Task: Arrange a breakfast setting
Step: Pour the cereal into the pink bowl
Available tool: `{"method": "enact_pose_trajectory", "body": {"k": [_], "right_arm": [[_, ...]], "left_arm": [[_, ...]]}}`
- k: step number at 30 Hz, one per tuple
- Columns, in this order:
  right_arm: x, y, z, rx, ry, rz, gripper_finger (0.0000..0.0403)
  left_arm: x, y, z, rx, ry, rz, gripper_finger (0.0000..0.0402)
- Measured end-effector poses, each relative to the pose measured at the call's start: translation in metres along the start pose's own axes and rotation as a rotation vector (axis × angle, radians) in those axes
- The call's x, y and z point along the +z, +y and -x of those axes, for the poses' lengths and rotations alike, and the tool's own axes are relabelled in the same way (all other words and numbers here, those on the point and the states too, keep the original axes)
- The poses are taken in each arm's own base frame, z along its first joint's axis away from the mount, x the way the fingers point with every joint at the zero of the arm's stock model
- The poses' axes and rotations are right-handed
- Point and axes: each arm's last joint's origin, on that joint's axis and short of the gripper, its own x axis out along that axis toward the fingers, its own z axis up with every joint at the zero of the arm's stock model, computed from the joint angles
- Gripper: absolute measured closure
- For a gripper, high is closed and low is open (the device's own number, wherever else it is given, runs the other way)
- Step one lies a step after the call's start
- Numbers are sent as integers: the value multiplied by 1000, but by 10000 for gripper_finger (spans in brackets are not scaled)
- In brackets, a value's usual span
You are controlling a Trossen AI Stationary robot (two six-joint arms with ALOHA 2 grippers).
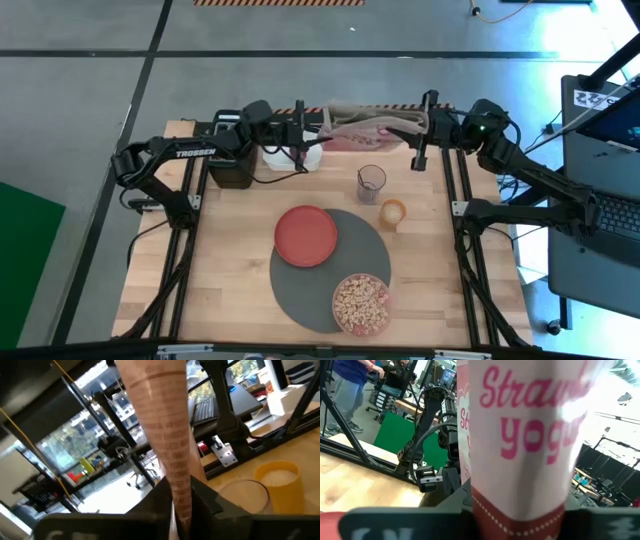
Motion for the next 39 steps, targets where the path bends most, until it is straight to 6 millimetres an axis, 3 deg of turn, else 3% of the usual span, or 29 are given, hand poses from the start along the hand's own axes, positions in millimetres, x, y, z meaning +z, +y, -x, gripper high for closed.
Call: {"method": "enact_pose_trajectory", "body": {"k": [9,14,26,33,39], "right_arm": [[-15,0,-5,-24,127,31,349],[-35,-13,-9,-21,183,5,346],[-121,-34,11,-68,123,-139,352],[-162,-31,31,-168,135,-272,356],[-183,-21,33,-112,147,-332,356]], "left_arm": [[17,10,4,142,-42,22,204],[28,10,3,168,-126,96,150],[32,7,1,183,-144,148,147],[33,7,1,165,-164,193,147],[35,6,1,172,-172,192,147]]}}
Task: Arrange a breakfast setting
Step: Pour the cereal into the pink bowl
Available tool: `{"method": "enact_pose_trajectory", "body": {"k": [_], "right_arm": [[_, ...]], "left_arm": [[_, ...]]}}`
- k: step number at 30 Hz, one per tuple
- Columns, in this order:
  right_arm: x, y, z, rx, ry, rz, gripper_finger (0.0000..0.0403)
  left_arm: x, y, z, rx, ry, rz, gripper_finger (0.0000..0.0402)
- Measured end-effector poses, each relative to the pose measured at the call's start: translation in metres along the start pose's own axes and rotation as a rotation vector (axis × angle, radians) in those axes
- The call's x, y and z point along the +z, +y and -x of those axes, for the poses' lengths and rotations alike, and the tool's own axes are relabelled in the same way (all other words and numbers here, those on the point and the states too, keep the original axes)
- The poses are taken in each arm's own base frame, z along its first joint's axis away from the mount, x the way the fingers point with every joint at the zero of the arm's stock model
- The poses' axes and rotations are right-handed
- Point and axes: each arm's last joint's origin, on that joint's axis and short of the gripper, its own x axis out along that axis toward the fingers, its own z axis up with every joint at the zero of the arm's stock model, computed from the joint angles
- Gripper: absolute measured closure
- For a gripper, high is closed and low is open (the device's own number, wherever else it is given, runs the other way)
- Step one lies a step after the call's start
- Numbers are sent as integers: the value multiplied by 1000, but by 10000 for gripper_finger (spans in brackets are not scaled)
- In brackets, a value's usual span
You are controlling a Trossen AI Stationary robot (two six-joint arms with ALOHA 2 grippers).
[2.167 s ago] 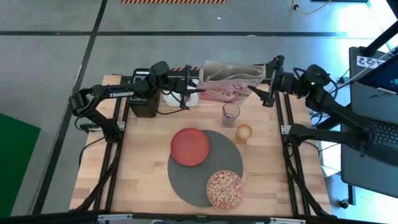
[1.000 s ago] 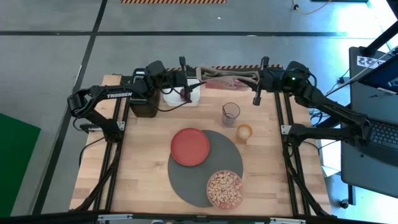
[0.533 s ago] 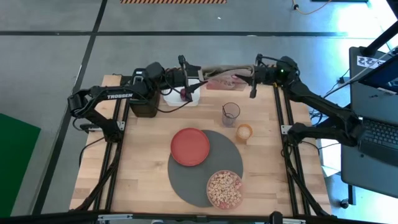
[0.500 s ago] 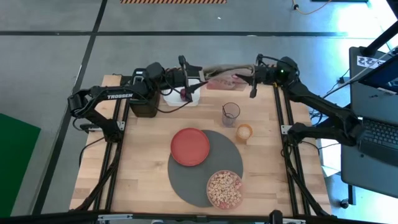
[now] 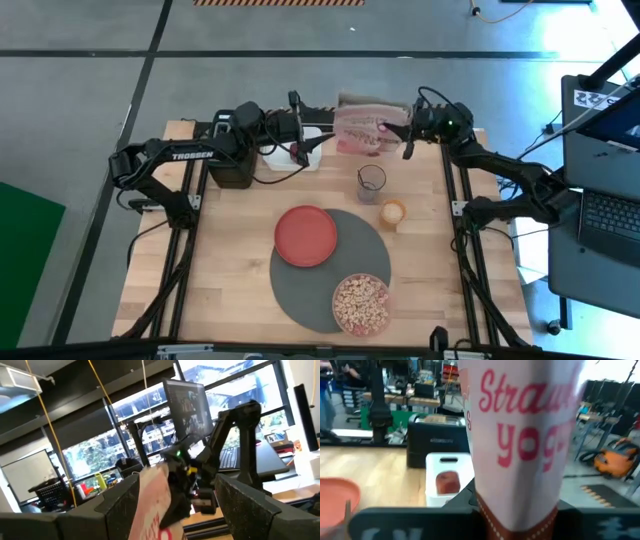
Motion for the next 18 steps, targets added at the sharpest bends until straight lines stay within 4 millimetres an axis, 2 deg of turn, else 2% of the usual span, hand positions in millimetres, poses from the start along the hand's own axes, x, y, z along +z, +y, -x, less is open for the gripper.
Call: {"method": "enact_pose_trajectory", "body": {"k": [13,18], "right_arm": [[-41,-6,-16,109,87,-33,356],[-41,-6,-15,112,88,-38,325]], "left_arm": [[2,-8,-2,-20,-6,32,147],[2,-8,-2,-20,-6,32,147]]}}
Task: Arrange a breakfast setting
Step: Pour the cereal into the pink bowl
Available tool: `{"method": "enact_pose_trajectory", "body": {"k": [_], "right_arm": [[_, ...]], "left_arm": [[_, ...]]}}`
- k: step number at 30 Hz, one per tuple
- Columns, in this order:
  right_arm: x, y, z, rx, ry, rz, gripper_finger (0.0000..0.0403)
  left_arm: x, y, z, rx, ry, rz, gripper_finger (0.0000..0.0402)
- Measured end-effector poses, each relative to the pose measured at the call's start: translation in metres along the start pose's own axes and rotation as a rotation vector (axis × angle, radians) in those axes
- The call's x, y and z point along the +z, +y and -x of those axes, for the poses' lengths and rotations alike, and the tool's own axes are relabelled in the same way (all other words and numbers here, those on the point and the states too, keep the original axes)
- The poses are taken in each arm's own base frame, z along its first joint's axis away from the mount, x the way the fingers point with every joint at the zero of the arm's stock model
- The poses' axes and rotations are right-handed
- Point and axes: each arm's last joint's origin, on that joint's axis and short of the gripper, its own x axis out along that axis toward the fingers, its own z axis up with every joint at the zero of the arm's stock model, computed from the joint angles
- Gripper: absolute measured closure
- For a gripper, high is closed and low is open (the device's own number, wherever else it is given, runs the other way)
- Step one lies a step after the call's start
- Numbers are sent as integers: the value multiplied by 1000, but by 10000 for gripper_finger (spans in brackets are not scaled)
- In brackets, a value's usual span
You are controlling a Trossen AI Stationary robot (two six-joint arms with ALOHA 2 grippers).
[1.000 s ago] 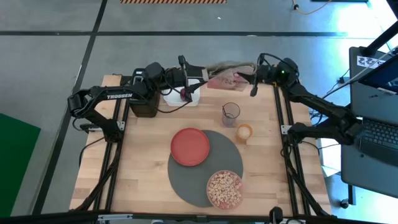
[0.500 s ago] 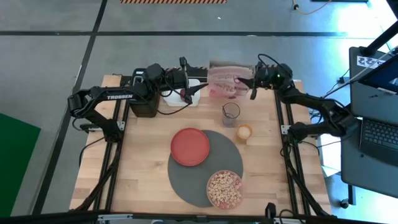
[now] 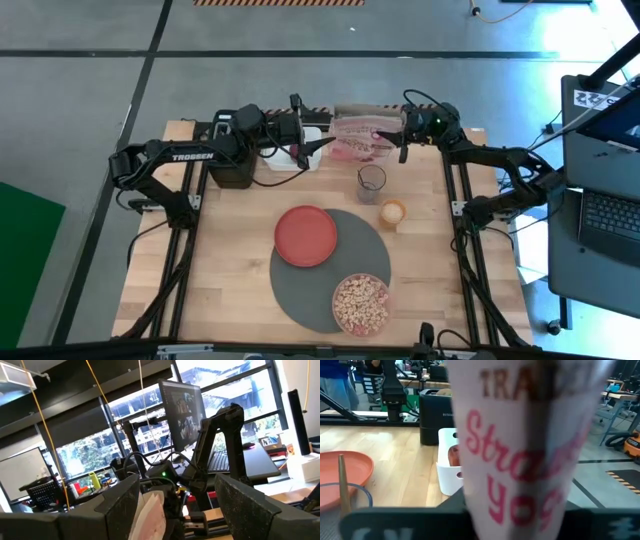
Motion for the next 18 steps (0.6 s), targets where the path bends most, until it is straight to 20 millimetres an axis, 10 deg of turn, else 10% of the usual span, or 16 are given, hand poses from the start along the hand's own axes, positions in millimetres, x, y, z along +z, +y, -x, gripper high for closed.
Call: {"method": "enact_pose_trajectory", "body": {"k": [18], "right_arm": [[24,9,12,-15,-43,51,145]], "left_arm": [[-10,3,1,87,120,16,147]]}}
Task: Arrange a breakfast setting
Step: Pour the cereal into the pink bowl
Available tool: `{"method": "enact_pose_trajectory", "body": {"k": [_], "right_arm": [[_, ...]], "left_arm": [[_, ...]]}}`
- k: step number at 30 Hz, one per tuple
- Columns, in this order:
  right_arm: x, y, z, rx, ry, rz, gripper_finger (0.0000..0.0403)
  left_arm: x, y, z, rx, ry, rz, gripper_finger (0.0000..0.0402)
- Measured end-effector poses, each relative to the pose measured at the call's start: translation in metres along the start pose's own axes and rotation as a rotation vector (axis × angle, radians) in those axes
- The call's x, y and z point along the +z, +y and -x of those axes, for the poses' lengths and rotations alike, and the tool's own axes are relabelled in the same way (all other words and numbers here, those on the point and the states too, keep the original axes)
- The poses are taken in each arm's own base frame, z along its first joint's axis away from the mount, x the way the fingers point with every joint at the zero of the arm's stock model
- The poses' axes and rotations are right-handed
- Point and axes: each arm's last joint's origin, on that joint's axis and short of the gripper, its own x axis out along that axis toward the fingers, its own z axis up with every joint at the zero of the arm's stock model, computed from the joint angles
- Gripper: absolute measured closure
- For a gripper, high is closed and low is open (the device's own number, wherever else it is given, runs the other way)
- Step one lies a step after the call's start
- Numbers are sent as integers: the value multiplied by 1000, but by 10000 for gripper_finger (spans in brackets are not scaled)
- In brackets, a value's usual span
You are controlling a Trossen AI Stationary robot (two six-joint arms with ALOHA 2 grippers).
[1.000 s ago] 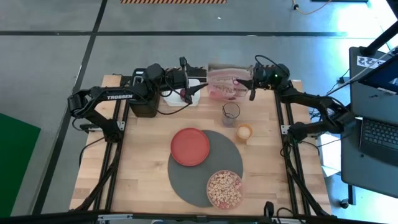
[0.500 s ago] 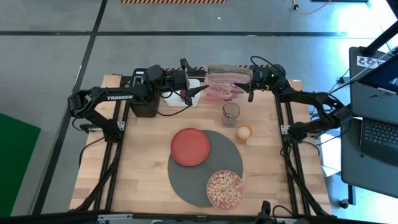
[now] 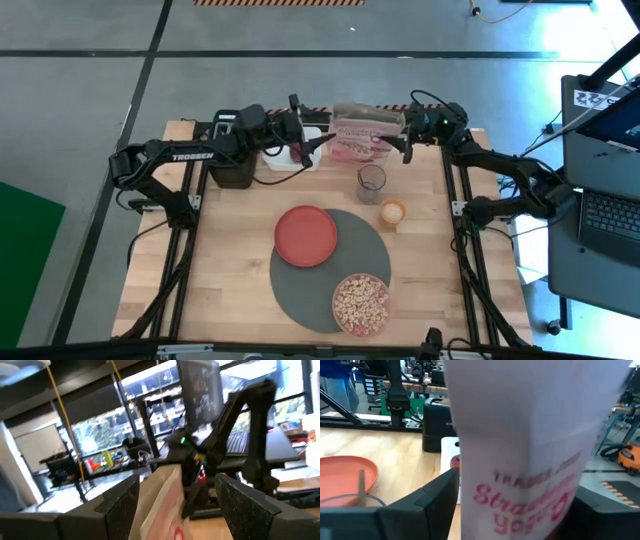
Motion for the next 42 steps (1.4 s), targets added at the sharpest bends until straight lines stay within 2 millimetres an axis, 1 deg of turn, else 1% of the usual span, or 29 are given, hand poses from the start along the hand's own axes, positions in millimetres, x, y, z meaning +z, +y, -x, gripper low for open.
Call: {"method": "enact_pose_trajectory", "body": {"k": [2,5,8,12,14,18,20,22,24,26,29,31,33,35,37,42], "right_arm": [[6,3,3,14,-6,3,140],[17,8,9,43,-33,26,139],[28,13,16,49,-53,49,139],[44,20,25,38,-94,108,139],[51,24,29,32,-116,135,139],[62,30,37,24,-147,166,139],[64,33,40,27,-136,151,139],[63,37,43,32,-109,146,139],[62,42,47,29,-74,170,139],[60,46,51,9,-26,196,142],[56,54,60,-57,70,220,163],[57,59,66,-105,104,253,182],[60,63,71,-144,113,287,202],[65,63,73,-190,100,322,220],[65,62,73,-216,107,325,233],[64,61,73,-221,110,320,249]], "left_arm": [[-1,1,1,18,30,2,147],[2,4,8,86,102,-11,147],[0,6,15,161,222,-16,147],[-18,5,19,197,416,-16,147],[-27,5,19,218,482,-19,147],[-44,7,16,252,555,-18,147],[-52,9,14,258,573,-16,148],[-66,11,11,256,621,-13,154],[-82,11,9,249,675,-17,166],[-94,11,6,247,705,-16,186],[-109,13,5,244,743,-11,223],[-116,14,4,231,749,-2,249],[-117,18,3,203,722,15,274],[-114,19,2,180,679,30,296],[-113,19,0,171,654,36,314],[-108,14,-4,164,612,25,340]]}}
